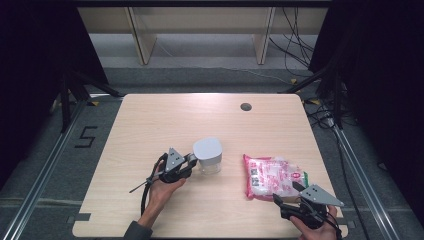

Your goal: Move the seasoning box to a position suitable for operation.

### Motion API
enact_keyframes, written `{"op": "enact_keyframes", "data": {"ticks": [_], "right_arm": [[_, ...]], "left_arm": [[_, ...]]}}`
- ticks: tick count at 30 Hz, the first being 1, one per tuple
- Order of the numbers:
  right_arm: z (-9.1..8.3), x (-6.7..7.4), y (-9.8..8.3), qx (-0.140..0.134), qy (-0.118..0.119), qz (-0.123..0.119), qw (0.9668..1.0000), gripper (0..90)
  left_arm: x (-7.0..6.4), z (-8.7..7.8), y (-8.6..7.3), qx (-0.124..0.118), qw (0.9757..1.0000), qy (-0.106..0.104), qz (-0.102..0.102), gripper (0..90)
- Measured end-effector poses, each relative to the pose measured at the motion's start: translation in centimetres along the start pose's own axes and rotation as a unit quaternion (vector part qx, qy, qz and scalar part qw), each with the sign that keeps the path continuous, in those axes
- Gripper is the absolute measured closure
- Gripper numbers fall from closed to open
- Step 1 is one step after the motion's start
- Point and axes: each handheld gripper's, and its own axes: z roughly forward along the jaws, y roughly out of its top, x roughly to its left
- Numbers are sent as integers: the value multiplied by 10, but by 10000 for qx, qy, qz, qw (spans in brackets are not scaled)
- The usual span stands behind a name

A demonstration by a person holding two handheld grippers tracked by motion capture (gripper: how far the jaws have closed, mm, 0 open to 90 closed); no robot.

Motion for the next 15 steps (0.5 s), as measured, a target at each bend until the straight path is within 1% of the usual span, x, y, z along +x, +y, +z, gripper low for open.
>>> {"op": "enact_keyframes", "data": {"ticks": [2,3,4,5,6,7,8,9,10,11,12,13,14,15], "right_arm": [[0,0,0,7,0,28,10000,205],[0,-1,0,10,5,26,10000,205],[0,0,-1,47,-27,41,10000,205],[0,0,-1,47,-27,41,10000,205],[0,-1,-1,49,-26,-1,10000,205],[0,-1,-1,48,-23,-5,10000,205],[0,-1,-1,39,-28,-21,10000,205],[0,-1,-1,41,-21,-24,10000,205],[1,-2,-1,57,35,-5,10000,205],[1,-2,-1,57,37,-11,10000,205],[1,-2,-1,57,37,-11,10000,205],[1,-2,-1,55,42,-13,10000,205],[1,-2,-1,51,33,-17,10000,205],[0,-2,-1,53,14,-23,10000,205]], "left_arm": [[1,1,0,-22,10000,-35,26,689],[1,3,0,-32,9999,-73,-68,690],[2,4,1,-20,10000,-85,-40,689],[4,5,1,-36,9999,-107,-65,689],[4,7,2,-22,10000,-64,-72,689],[5,9,2,-53,9999,-66,-96,690],[6,11,3,-29,9999,-11,-106,692],[7,12,4,-15,10000,17,-41,696],[8,16,4,-37,9999,58,-122,700],[8,16,4,-37,9999,58,-122,703],[9,17,4,-10,9999,112,-37,703],[9,18,4,-67,9999,89,-118,706],[11,19,4,-67,9999,98,-40,709],[9,19,2,-71,9997,93,-200,710]]}}
